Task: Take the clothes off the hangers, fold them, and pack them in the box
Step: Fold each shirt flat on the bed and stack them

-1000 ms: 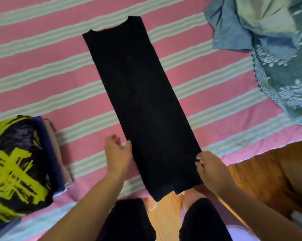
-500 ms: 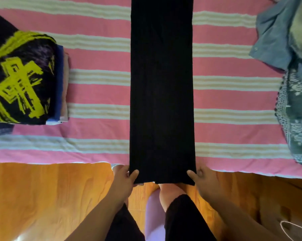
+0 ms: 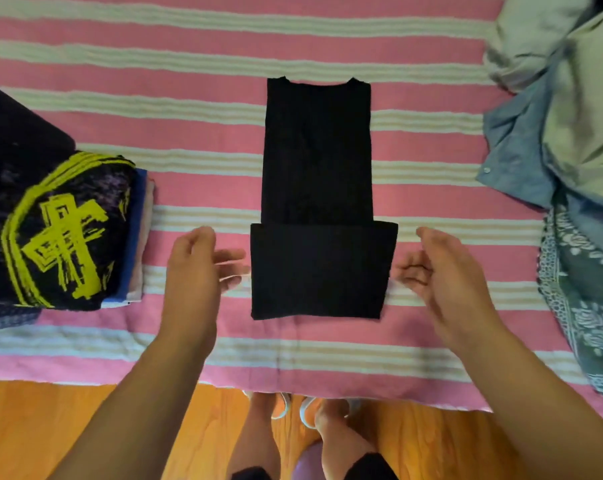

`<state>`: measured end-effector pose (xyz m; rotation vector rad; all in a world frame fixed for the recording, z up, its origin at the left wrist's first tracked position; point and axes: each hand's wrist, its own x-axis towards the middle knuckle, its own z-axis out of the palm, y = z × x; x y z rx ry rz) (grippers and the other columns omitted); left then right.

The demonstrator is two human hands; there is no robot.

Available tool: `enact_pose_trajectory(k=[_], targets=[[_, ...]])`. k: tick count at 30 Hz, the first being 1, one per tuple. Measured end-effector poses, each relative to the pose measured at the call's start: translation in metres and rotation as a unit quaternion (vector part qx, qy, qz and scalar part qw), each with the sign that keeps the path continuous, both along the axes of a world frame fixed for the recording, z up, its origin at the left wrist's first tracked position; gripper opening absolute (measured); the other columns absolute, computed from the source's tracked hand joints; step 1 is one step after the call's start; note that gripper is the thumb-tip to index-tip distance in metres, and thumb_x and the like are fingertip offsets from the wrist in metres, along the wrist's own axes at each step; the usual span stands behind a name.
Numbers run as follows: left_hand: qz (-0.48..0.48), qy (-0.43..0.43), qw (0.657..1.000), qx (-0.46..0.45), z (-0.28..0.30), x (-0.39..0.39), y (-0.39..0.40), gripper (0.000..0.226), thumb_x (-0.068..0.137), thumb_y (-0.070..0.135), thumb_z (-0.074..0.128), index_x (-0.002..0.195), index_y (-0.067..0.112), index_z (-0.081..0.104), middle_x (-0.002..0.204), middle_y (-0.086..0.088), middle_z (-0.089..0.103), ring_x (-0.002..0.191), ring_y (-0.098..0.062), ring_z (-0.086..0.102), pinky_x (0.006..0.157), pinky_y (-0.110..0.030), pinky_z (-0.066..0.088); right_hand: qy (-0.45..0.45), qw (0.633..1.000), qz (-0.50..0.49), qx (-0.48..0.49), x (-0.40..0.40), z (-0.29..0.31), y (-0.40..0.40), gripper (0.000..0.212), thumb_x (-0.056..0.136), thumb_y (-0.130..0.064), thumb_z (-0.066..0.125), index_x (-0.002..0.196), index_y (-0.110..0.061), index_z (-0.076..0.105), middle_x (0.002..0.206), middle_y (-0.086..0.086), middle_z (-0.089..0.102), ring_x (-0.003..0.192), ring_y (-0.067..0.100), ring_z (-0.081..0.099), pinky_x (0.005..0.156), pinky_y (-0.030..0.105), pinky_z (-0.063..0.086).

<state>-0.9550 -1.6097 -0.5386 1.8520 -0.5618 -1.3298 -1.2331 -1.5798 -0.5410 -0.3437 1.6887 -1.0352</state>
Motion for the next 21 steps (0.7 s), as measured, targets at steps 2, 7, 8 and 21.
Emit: enact_pose_trajectory(k=[2,7,8,21], targets=[[-0.048,-0.096,0.994,0.026,-0.035,0.000,0.005,0.025,0.103,0.034,0.052,0.126,0.024,0.053,0.107,-0.007,0.070,0.085,-0.020,0.069,0.077,-0.036,0.054,0.082,0.993,0.073,0.043,-0.007,-0.035,0.000,0.010,0.102,-0.026,0.055,0.104,-0.020,0.063,0.089,0.003,0.068,0.083,0.020,0.067,0.087,0.038,0.058],[-0.148,-0.109,0.968,0.169,-0.119,-0.004,0.047,0.030,0.101,0.042,0.058,0.114,0.016,0.058,0.102,0.001,0.065,0.098,-0.021,0.064,0.078,-0.035,0.049,0.114,0.961,0.197,0.158,0.010,-0.113,0.042,0.017,0.096,-0.024,0.066,0.112,-0.018,0.063,0.102,-0.002,0.069,0.093,0.012,0.064,0.071,0.019,0.045],[-0.156,-0.116,0.966,0.173,-0.125,-0.004,0.054,0.030,0.101,0.044,0.057,0.110,0.015,0.061,0.100,-0.001,0.066,0.096,-0.021,0.064,0.077,-0.034,0.050,0.118,0.958,0.200,0.165,0.016,-0.118,0.049,0.016,0.096,-0.025,0.066,0.111,-0.019,0.062,0.102,-0.004,0.068,0.093,0.011,0.064,0.068,0.019,0.045],[-0.191,-0.041,0.971,0.140,-0.121,0.001,0.071,0.017,0.104,0.039,0.054,0.105,0.028,0.066,0.094,0.004,0.070,0.091,-0.015,0.066,0.072,-0.025,0.051,0.080,0.972,0.118,0.187,0.025,-0.121,0.061,0.008,0.098,-0.023,0.064,0.105,-0.025,0.067,0.097,0.004,0.066,0.095,0.024,0.065,0.082,0.038,0.056]])
